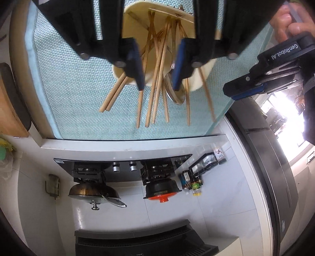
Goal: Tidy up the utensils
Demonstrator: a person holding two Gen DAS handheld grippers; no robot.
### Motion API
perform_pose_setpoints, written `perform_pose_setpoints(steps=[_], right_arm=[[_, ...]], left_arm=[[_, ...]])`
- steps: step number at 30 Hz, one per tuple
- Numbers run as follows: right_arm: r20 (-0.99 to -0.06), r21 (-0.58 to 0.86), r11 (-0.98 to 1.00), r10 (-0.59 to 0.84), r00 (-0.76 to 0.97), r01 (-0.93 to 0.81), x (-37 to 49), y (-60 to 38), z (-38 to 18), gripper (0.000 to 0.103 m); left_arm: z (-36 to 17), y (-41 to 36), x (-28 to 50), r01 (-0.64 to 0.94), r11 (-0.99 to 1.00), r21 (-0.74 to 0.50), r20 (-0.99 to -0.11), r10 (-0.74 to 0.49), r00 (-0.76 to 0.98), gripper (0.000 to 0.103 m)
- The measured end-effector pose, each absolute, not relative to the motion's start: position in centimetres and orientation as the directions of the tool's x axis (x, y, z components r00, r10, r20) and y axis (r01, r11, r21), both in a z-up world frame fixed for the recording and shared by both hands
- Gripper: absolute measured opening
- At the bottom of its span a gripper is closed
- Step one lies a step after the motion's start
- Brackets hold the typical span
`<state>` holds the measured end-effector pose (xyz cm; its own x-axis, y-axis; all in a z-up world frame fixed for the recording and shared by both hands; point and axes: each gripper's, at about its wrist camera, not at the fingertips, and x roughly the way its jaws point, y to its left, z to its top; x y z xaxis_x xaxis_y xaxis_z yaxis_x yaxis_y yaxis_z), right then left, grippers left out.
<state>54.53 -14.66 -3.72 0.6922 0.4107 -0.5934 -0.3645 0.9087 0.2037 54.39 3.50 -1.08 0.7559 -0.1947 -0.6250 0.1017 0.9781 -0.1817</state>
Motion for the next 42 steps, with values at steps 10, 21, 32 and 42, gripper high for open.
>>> perform_pose_setpoints(steps=[10,21,32,42], right_arm=[[-0.371,0.094,0.927,0.371,0.852,-0.362,41.4,-17.6,5.4,0.086],[-0.423,0.053,0.950,0.299,0.855,-0.306,25.8,-17.7,0.3,0.103],[-0.446,0.010,0.957,0.264,0.855,-0.291,19.0,-16.8,0.7,0.103],[-0.426,0.009,0.964,0.245,0.871,-0.267,17.3,-16.9,1.3,0.103]], left_arm=[[5.2,3.6,41.2,-0.030,0.999,0.028,-0.445,0.039,0.894,0.103],[1.1,2.5,27.4,-0.123,0.990,0.075,-0.495,0.144,0.857,0.103],[1.4,1.2,21.3,-0.084,0.996,0.023,-0.531,0.083,0.843,0.103],[1.4,1.2,19.9,-0.081,0.997,0.008,-0.542,0.072,0.837,0.103]])
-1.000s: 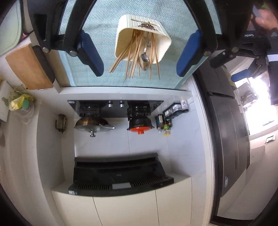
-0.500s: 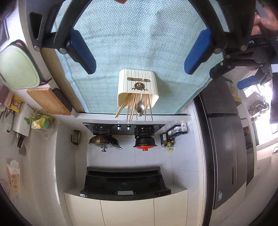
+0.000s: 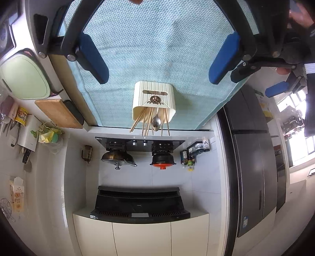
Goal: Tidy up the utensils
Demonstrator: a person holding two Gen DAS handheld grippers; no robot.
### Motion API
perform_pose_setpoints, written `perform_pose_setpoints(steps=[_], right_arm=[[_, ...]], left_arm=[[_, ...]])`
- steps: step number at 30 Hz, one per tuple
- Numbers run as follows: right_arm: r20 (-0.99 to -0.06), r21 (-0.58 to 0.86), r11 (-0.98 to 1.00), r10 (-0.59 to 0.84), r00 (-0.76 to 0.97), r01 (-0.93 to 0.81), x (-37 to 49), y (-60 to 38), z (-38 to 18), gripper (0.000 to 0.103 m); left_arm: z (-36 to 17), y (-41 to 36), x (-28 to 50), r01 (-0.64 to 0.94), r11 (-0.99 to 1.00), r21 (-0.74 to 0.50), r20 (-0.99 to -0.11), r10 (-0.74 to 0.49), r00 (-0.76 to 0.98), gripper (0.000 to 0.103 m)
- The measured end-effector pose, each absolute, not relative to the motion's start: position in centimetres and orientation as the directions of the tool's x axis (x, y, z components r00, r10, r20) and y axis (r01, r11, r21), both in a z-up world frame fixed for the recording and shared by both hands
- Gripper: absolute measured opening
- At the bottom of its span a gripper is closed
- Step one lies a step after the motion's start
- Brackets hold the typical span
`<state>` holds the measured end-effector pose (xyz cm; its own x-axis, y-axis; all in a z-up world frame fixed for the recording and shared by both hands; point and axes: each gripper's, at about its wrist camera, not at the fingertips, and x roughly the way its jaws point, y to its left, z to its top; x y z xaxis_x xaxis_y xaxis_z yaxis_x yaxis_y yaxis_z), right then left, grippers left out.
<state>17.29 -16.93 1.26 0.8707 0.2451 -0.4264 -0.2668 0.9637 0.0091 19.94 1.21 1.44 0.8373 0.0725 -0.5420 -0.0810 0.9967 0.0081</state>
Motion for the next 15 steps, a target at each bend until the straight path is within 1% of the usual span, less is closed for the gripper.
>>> perform_pose_setpoints(steps=[15], right_arm=[[-0.431,0.000,0.967,0.229,0.873,-0.253,16.56,-16.74,0.85,0.103]], left_arm=[[1.67,1.34,18.96,-0.074,0.997,-0.004,-0.545,0.060,0.836,0.103]])
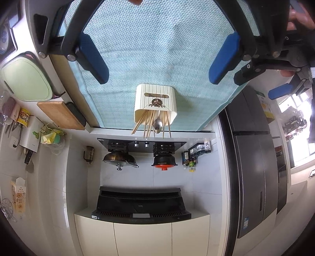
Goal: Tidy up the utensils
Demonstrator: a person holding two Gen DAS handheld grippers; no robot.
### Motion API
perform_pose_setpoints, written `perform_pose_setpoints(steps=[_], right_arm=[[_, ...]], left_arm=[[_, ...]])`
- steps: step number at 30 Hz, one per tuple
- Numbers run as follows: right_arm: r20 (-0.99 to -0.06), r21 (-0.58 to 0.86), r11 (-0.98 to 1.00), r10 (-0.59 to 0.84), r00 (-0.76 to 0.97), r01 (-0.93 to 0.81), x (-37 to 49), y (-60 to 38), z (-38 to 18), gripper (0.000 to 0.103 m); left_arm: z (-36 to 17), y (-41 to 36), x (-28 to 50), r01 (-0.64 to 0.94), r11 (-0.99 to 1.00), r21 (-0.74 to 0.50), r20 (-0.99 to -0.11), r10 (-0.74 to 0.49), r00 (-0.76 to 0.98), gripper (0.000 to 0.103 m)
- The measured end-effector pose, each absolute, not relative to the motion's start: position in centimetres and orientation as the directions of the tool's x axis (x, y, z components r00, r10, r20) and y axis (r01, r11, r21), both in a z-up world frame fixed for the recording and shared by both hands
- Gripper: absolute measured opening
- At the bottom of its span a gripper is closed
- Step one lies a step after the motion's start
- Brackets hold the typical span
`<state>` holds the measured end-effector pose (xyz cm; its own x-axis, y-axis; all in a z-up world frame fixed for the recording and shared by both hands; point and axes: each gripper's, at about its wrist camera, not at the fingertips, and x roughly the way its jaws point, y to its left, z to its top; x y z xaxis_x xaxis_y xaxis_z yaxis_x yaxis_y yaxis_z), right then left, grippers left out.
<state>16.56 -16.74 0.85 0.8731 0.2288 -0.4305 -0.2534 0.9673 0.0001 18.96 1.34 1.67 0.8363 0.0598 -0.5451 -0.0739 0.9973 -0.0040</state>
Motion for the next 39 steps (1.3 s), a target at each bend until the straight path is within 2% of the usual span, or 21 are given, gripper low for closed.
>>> perform_pose_setpoints(steps=[39], right_arm=[[-0.438,-0.001,0.964,0.238,0.867,-0.266,15.80,-16.57,0.75,0.103]], left_arm=[[1.44,0.82,19.61,-0.075,0.997,0.017,-0.555,0.072,0.829,0.103]])
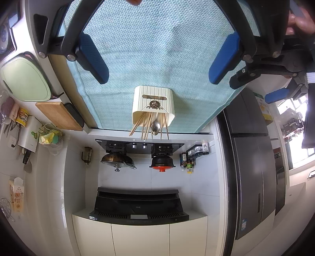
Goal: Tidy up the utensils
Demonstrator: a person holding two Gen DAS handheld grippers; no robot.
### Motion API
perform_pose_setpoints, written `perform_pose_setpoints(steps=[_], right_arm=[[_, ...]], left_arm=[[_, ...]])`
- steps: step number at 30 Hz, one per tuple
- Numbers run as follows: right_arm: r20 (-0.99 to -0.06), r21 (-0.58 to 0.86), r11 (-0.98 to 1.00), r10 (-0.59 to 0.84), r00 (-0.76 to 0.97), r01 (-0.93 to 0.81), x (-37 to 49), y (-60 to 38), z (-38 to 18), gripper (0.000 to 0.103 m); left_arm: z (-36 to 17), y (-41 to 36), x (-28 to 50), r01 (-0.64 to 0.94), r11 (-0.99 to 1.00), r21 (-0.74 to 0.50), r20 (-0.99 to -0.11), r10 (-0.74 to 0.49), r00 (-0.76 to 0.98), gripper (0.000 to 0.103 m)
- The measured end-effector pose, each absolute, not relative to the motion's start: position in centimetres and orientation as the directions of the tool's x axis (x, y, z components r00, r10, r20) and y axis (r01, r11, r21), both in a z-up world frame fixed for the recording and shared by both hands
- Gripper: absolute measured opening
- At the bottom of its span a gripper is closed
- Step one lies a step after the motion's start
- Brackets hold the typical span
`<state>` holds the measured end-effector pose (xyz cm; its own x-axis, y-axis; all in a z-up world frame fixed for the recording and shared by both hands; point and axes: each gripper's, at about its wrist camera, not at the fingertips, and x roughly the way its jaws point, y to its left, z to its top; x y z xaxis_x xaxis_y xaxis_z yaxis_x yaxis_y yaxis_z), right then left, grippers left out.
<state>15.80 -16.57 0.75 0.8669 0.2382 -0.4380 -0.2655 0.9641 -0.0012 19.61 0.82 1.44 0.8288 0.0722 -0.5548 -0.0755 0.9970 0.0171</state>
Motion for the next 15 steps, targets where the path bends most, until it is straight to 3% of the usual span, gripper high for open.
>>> perform_pose_setpoints(steps=[15], right_arm=[[-0.437,-0.003,0.966,0.232,0.869,-0.260,15.67,-16.81,0.61,0.103]], left_arm=[[1.29,0.88,19.54,-0.091,0.996,0.005,-0.562,0.078,0.823,0.103]])
